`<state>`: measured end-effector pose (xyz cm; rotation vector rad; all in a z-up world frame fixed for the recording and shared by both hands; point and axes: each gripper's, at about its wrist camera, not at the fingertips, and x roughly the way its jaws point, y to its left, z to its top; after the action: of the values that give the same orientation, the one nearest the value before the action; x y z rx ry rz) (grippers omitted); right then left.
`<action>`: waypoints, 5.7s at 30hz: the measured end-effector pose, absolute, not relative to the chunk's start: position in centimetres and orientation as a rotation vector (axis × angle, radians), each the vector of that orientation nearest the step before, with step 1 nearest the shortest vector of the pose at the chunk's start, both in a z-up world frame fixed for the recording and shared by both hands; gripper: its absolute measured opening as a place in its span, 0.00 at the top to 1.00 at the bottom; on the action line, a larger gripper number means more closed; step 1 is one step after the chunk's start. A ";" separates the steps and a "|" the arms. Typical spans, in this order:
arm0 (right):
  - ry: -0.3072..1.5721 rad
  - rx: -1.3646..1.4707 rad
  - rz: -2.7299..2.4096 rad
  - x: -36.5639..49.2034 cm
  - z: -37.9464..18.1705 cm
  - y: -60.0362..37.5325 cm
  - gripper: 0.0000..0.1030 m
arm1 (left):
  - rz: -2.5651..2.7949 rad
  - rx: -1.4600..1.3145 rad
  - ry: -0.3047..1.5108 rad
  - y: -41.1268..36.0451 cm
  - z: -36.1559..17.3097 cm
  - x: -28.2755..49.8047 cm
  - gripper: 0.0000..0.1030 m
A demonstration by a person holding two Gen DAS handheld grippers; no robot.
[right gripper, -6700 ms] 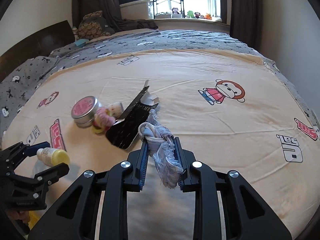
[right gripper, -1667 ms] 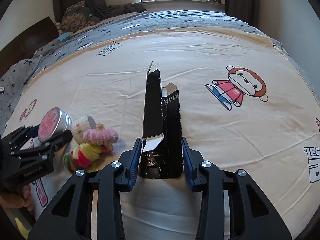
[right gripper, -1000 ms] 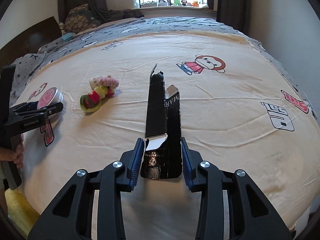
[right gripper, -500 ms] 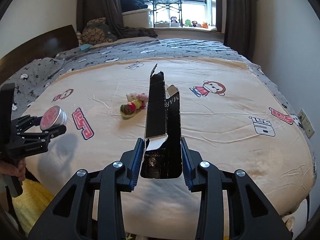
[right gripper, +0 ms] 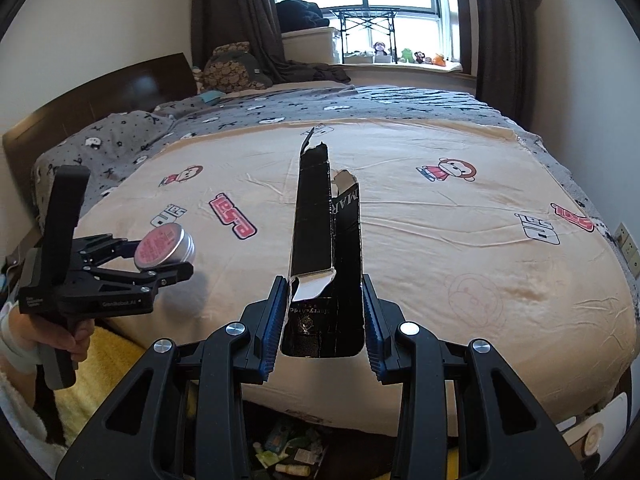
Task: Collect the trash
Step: 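Carry the tin and black box down to the bin with both tools, then open both tools to drop the tin and box into the bin, then grasp the white tape roll with the left tool while the right tool grasps the knitted toy, then carry the tape roll and knitted toy down to the bin with both tools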
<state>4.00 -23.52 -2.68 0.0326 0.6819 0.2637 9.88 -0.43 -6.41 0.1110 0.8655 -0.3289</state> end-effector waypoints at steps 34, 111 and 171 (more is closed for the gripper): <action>1.080 0.080 0.385 -2.6 -17.1 -19.8 0.70 | -0.412 0.059 1.139 -1.9 -19.8 0.2 0.35; 0.929 0.140 0.212 28.2 -9.0 -16.7 0.42 | -0.322 0.102 0.892 -0.2 -8.4 18.7 0.08; 0.724 0.034 0.304 3.3 -4.7 -22.5 0.63 | -0.359 0.098 0.760 -1.5 -5.5 5.7 0.65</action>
<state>3.34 -22.49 -4.66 0.0341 0.7237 0.3043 5.66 -1.46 -5.51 0.0984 0.7597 -0.3593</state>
